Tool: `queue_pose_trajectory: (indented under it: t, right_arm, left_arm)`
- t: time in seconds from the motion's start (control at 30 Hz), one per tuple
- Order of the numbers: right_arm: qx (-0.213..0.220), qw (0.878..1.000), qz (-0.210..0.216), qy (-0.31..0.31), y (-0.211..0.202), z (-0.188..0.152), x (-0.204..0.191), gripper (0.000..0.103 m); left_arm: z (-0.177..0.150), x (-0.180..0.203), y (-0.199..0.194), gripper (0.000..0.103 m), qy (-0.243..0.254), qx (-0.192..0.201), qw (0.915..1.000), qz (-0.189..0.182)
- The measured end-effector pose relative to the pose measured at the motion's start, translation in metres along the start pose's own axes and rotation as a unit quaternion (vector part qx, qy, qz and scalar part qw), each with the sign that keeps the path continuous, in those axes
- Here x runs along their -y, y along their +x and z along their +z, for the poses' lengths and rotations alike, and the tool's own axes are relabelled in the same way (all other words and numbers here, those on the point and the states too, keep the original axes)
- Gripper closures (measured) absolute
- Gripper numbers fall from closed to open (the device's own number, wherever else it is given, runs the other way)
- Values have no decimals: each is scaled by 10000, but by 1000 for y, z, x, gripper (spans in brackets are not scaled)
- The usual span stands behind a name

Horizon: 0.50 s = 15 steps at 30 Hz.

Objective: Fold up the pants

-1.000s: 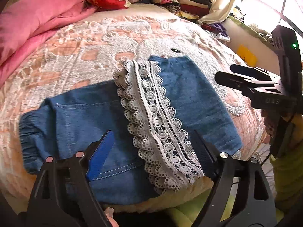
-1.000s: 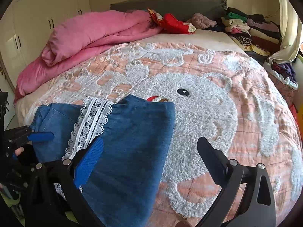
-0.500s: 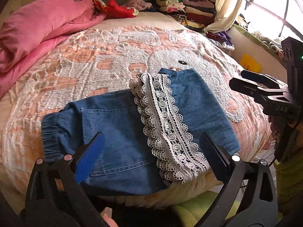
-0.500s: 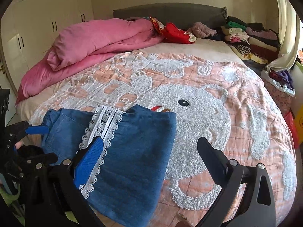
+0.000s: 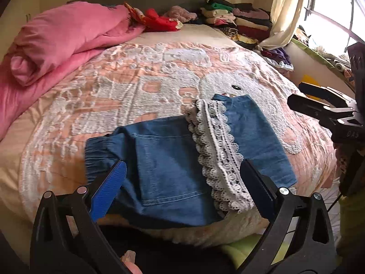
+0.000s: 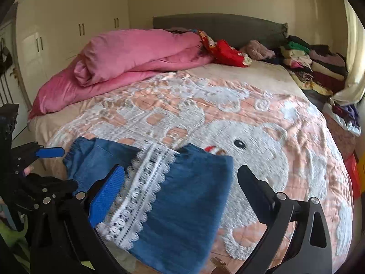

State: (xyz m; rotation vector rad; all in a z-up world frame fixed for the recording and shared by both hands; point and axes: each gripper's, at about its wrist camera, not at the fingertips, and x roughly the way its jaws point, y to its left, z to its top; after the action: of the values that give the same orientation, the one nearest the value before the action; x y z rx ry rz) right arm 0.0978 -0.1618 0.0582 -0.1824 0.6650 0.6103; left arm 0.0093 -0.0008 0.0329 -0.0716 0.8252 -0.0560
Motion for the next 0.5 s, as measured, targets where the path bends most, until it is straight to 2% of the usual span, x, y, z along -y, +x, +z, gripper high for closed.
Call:
queue_pose_trajectory:
  t: [0.33, 0.5]
  right_arm:
    - [-5, 9989, 264, -381, 10, 19, -32, 5]
    - [-123, 9968, 513, -606, 25, 30, -50, 5]
  left_arm:
    - [-10, -30, -5, 10, -301, -42, 9994, 141]
    - [-17, -59, -8, 10, -611, -108, 9977, 283]
